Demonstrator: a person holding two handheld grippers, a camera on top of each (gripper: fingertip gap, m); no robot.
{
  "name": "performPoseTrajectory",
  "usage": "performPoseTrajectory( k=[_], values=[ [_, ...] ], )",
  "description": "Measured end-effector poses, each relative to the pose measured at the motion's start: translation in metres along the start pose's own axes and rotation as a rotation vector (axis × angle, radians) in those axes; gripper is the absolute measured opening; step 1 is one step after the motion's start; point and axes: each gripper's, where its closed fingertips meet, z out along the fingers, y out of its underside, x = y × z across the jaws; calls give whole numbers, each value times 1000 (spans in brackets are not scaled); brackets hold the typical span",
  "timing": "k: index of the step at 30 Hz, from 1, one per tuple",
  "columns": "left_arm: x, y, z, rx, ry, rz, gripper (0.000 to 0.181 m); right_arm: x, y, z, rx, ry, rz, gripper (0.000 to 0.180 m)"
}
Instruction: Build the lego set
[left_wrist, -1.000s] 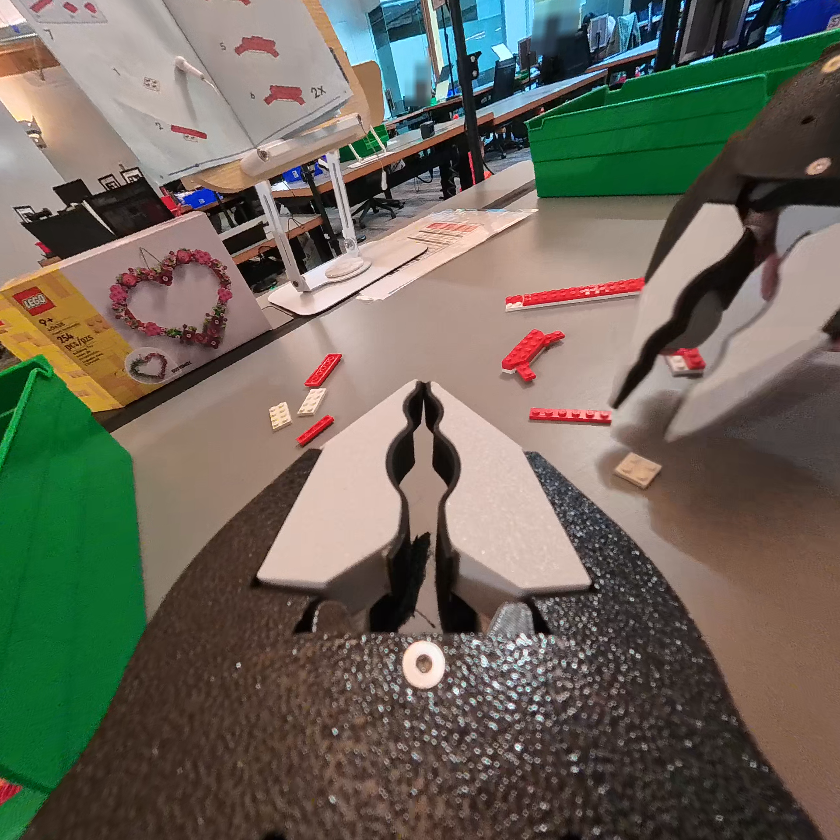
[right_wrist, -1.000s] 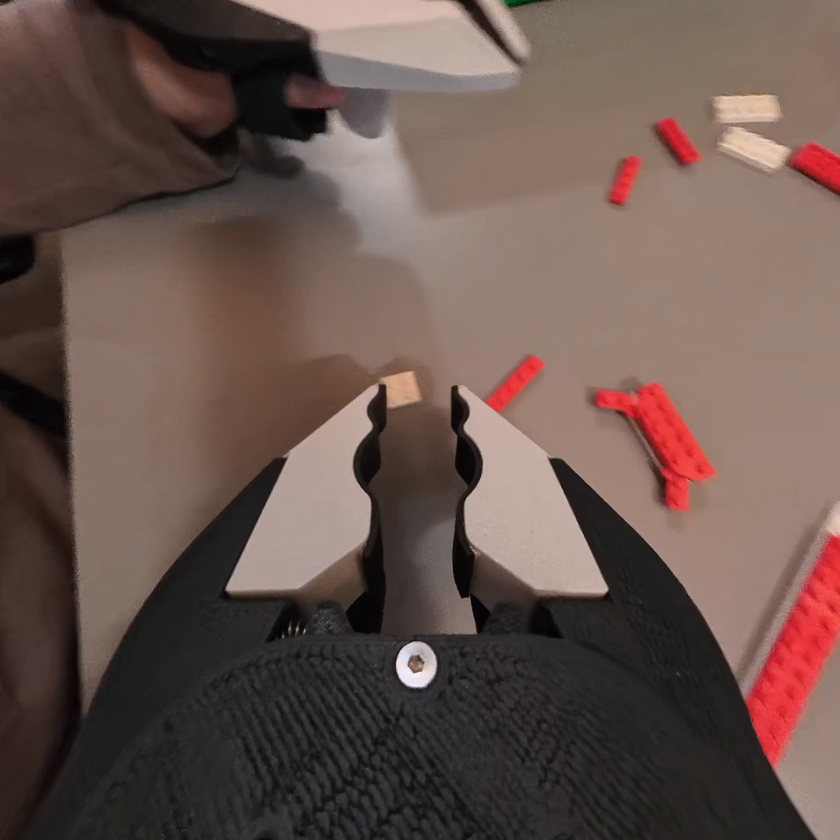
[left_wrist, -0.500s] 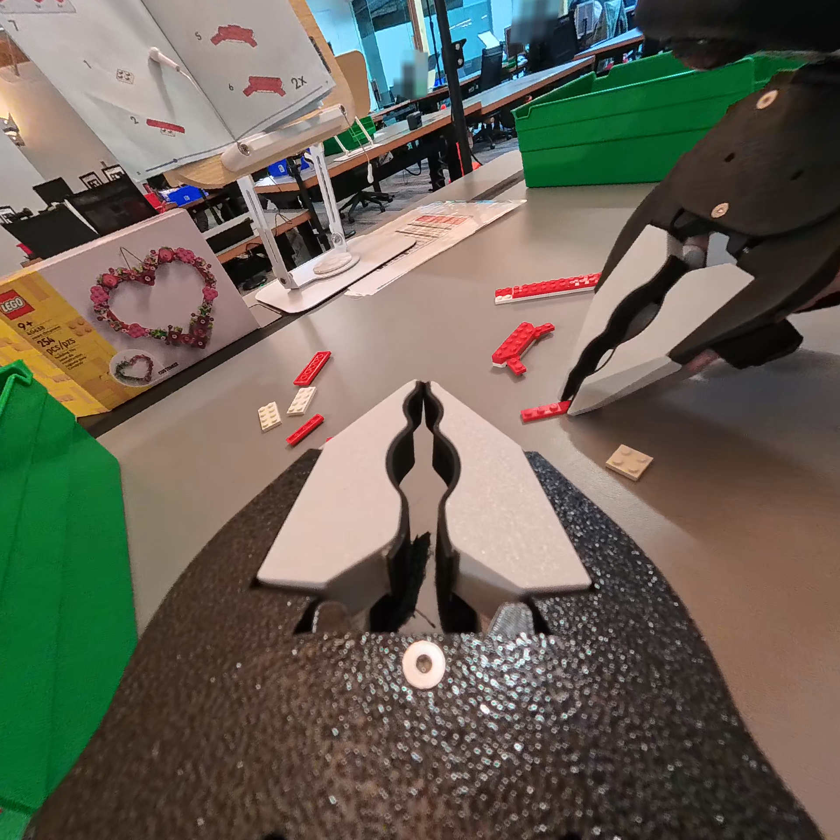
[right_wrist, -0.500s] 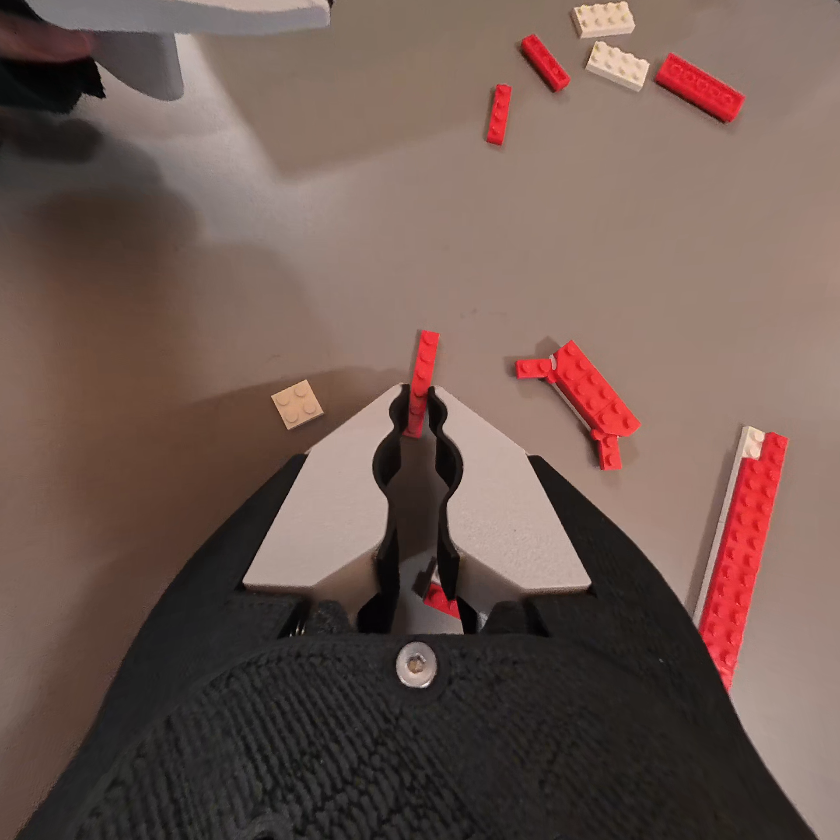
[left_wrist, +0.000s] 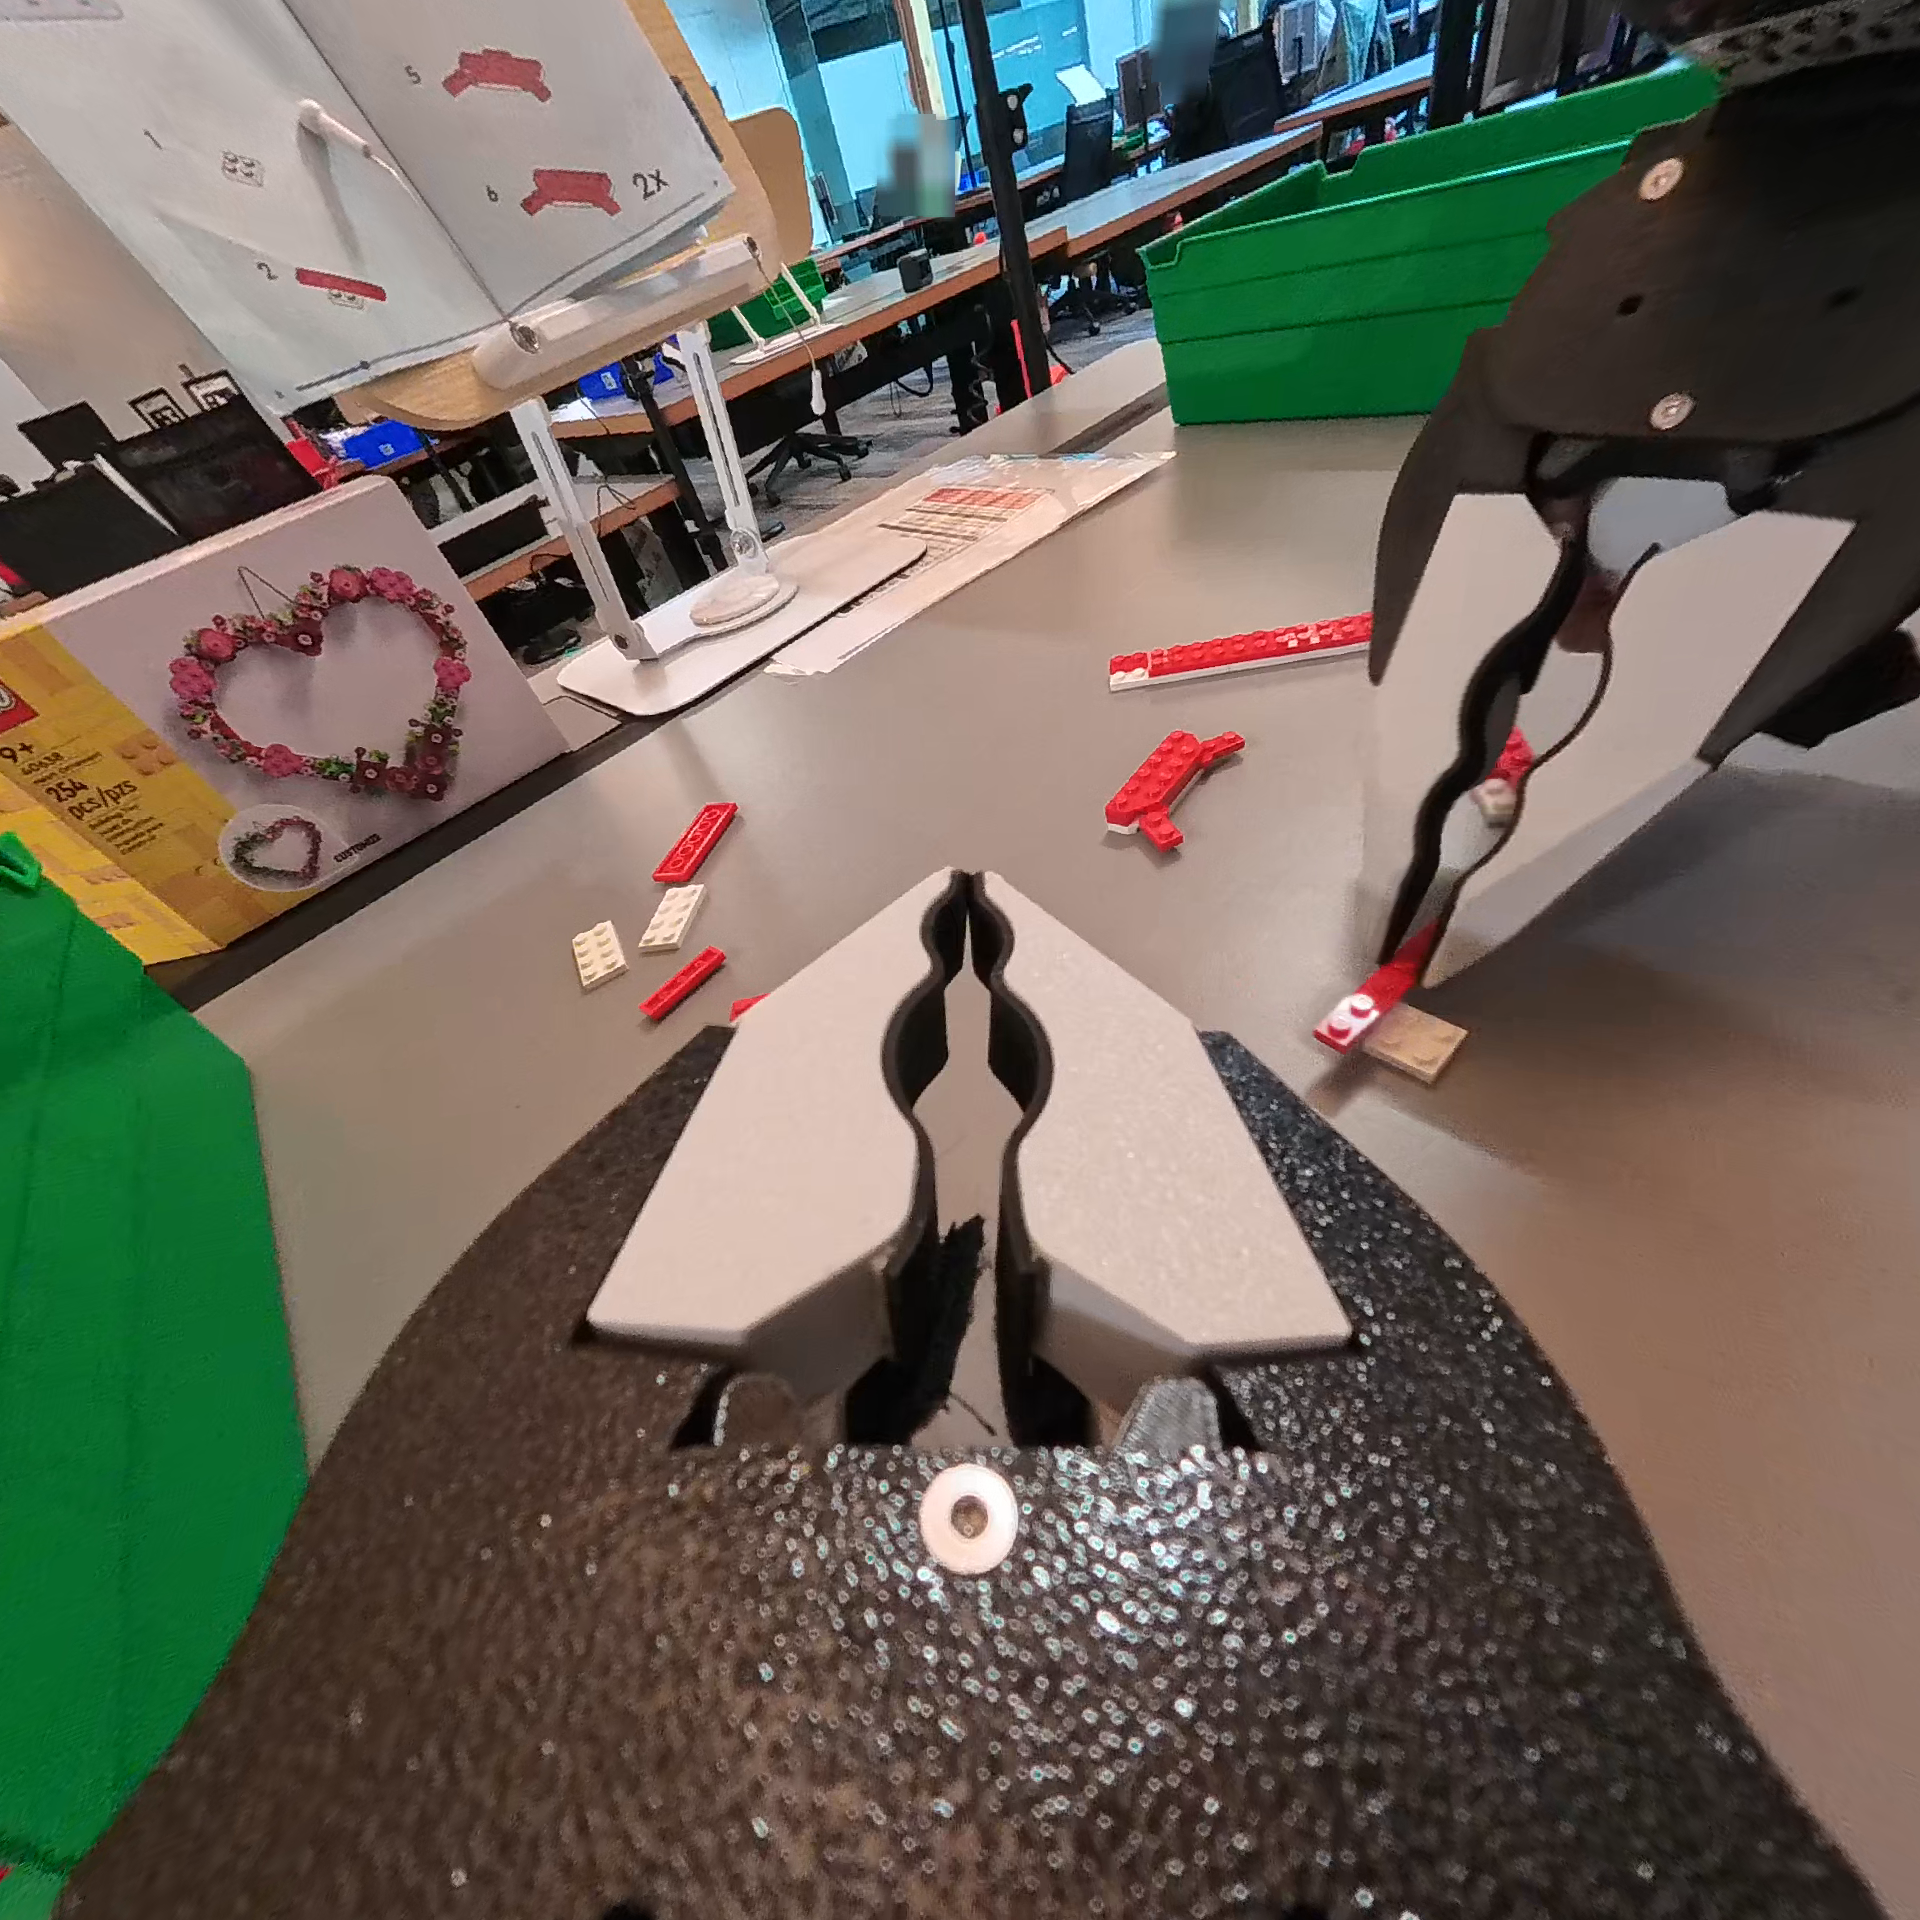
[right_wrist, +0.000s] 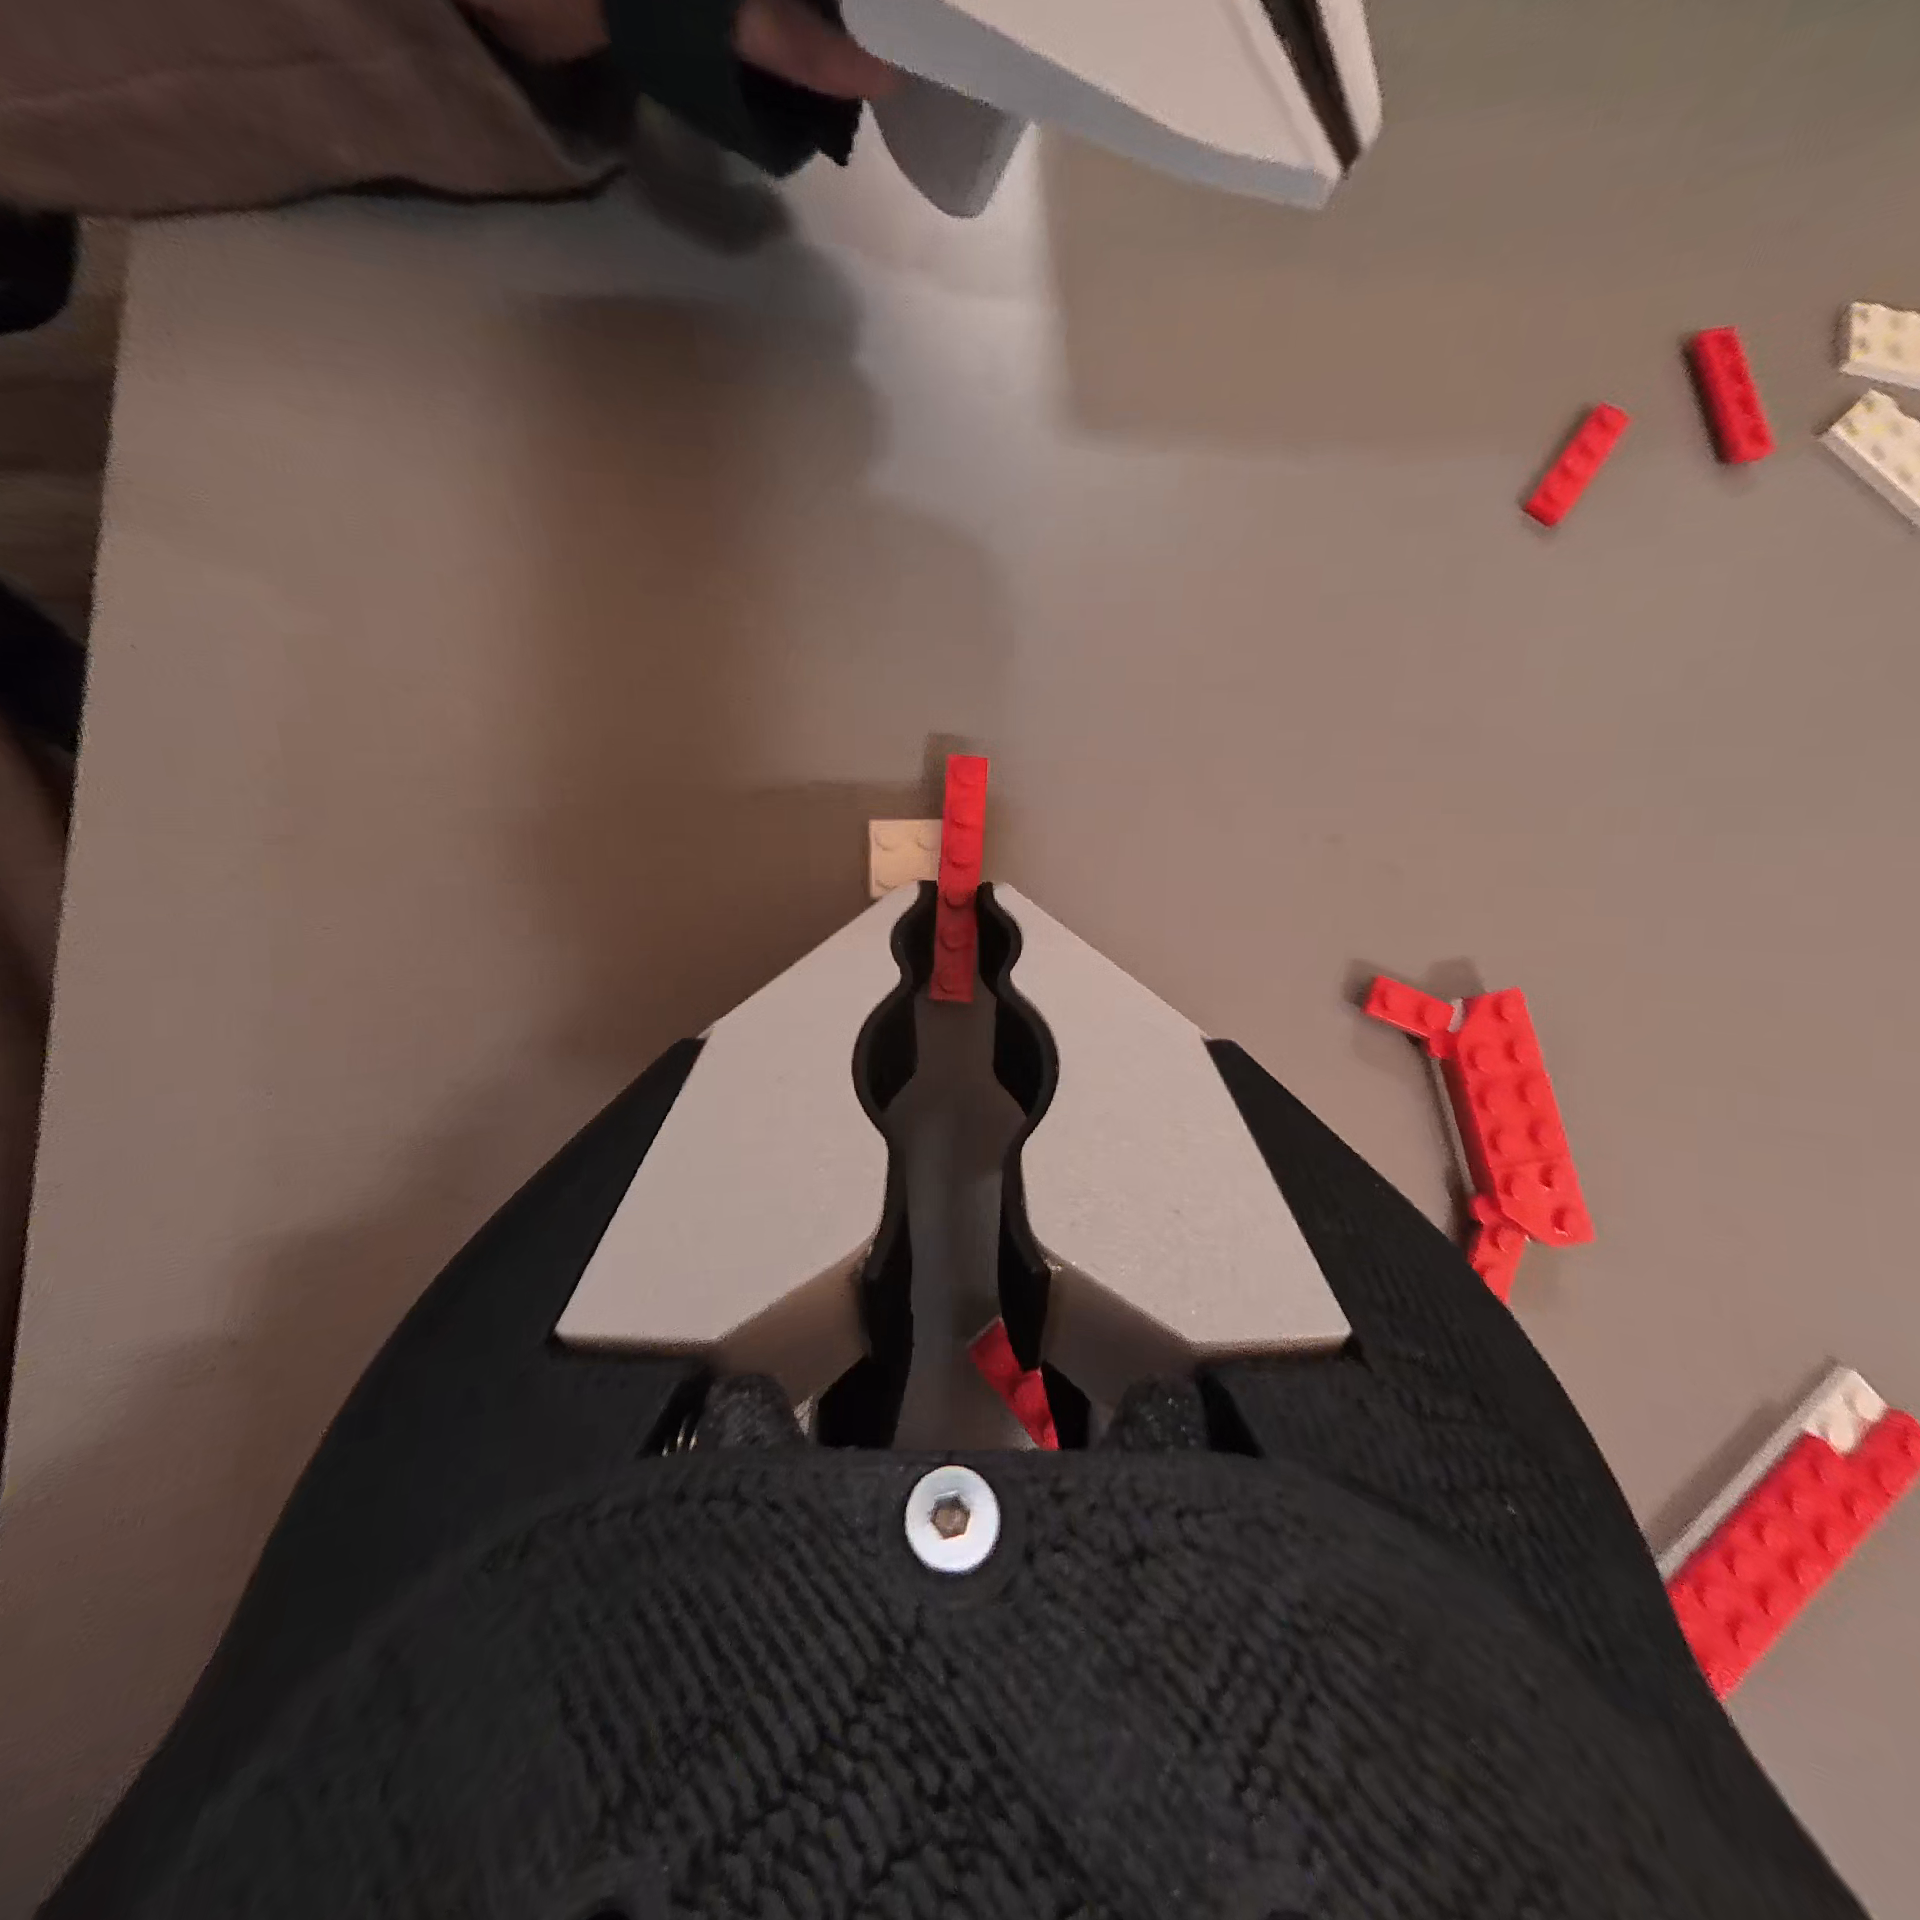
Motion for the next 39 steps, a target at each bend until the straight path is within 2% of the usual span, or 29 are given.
performPoseTrajectory(
  k=[1, 28, 39],
  values=[
    [1, 0, 0, -2, 2, 2, 0, -2, -1, 0, 3, -16, -5, 6],
    [10, 8, 5, -42, 50, 14, 0, -6, -1, 5, -54, -51, -83, 6],
    [11, 9, 5, -47, 61, 11, 0, -5, -4, -4, 1, -36, -56, 13]
  ],
)
